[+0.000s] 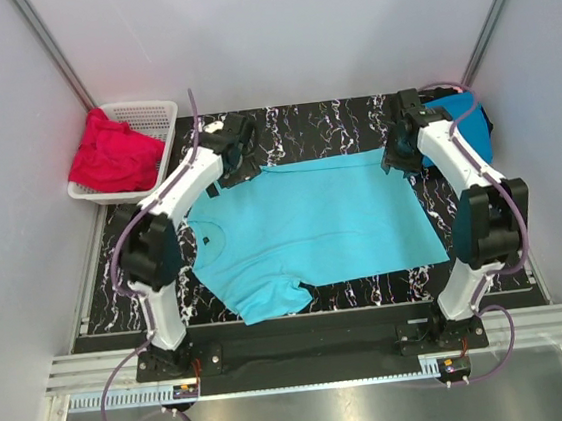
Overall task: Fold and stack the t-shirts
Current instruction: Flatten the tshirt out
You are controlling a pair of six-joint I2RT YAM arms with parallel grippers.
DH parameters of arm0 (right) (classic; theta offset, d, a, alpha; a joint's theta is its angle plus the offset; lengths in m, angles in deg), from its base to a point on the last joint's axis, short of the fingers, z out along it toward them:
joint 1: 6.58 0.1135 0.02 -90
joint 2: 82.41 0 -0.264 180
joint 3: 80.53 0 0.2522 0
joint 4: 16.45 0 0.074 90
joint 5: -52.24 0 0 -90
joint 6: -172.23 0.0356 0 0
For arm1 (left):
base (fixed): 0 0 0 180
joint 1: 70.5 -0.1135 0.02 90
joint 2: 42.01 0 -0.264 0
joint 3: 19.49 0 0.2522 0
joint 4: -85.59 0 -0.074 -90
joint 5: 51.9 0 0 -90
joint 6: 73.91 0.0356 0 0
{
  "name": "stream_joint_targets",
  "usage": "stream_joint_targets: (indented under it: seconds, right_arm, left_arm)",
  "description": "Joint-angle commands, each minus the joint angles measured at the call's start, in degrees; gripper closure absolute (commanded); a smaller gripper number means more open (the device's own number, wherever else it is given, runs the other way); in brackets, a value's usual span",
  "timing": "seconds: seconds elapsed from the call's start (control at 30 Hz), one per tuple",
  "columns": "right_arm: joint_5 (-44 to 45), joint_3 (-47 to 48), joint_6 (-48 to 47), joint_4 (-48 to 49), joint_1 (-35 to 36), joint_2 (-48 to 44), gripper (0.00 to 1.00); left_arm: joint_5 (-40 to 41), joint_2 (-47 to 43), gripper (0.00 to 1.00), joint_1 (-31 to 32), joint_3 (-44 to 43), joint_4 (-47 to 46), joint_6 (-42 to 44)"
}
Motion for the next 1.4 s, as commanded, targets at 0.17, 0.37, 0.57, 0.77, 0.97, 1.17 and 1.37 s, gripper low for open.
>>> stream_joint_targets:
  seconds: [0.17,0.37,0.57,0.77,0.97,1.17,1.37]
  right_arm:
    - [-0.6,0.3,-1.5,3.9,0.5,3.3,0.49]
    - [-3.2,0.0,-1.4,5.4,0.5,6.3,0.49]
    - [-3.5,-0.5,-1.5,6.6,0.5,8.5,0.50]
    - [-3.1,-1.1,-1.6,7.0,0.6,8.5,0.51]
    - [-2.7,-1.9,-1.6,7.1,0.5,8.2,0.51]
    - [-2.1,-2.4,-1.5,7.2,0.5,7.7,0.52]
    - [-1.9,-2.3,-1.6,7.0,0.5,7.2,0.52]
  left_arm:
    - [-13.3,17.4,0.03,-6.2,-15.1,1.9,3.8]
    - [-18.7,23.1,0.11,-8.9,-20.8,-0.2,3.0]
    - [-20.9,27.1,0.24,-10.8,-25.6,-1.4,2.7]
    - [-20.0,28.4,0.38,-10.8,-25.6,-3.2,3.3]
    - [-20.6,28.2,0.38,-10.9,-22.4,-4.8,3.7]
    - [-20.8,28.3,0.51,-10.8,-20.1,-7.4,3.7]
    - [-20.9,30.1,0.57,-10.8,-22.5,-7.9,3.5]
